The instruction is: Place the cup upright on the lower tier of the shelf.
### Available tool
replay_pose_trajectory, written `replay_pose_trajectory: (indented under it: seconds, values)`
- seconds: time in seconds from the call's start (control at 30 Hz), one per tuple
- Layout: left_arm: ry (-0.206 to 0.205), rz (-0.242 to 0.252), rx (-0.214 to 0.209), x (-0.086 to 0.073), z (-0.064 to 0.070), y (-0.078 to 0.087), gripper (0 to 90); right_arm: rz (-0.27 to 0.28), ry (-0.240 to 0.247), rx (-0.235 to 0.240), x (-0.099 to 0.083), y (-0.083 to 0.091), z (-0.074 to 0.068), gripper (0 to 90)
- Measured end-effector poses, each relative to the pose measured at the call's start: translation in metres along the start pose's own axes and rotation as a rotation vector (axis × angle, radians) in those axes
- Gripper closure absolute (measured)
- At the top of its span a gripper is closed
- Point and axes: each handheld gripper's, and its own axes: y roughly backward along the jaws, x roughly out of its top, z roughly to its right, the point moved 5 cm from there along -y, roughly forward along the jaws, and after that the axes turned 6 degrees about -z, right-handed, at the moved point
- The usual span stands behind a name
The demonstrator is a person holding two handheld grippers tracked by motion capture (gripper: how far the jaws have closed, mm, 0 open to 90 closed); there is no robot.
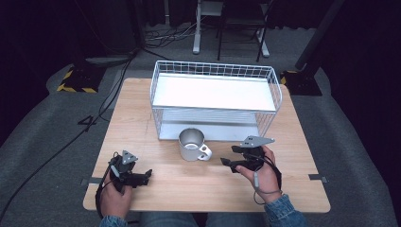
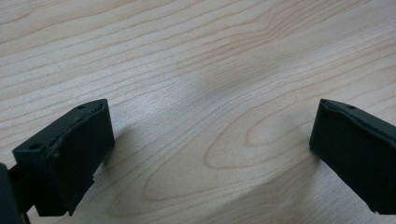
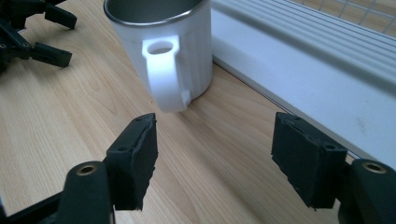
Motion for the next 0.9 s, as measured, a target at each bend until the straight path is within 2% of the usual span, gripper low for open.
replay_pose_trajectory:
  seconds: [0.2, 0.33, 0.47, 0.57, 0.7, 0.9]
  values:
    - [-0.007, -0.001, -0.002, 0.000, -0.001, 0.000, 0.2, 0.003, 0.013, 0.010, 0.007, -0.006, -0.007, 30.7]
    - [-0.003, 0.000, -0.001, 0.001, -0.001, -0.001, 0.2, 0.005, 0.024, 0.034, 0.015, -0.012, -0.014, 31.8]
    - [-0.003, 0.001, 0.000, 0.001, -0.001, -0.001, 0.2, -0.020, 0.055, 0.065, 0.024, -0.024, -0.022, 36.2]
    - [-0.002, 0.001, -0.001, 0.001, -0.001, -0.001, 0.2, -0.027, 0.056, 0.073, 0.026, -0.031, -0.023, 38.6]
    - [-0.001, -0.001, -0.001, 0.001, -0.001, -0.001, 0.2, -0.038, 0.062, 0.079, 0.026, -0.037, -0.022, 43.4]
    - [0.000, 0.000, -0.001, 0.001, 0.000, -0.001, 0.2, -0.047, 0.100, 0.069, 0.029, -0.049, -0.024, 54.1]
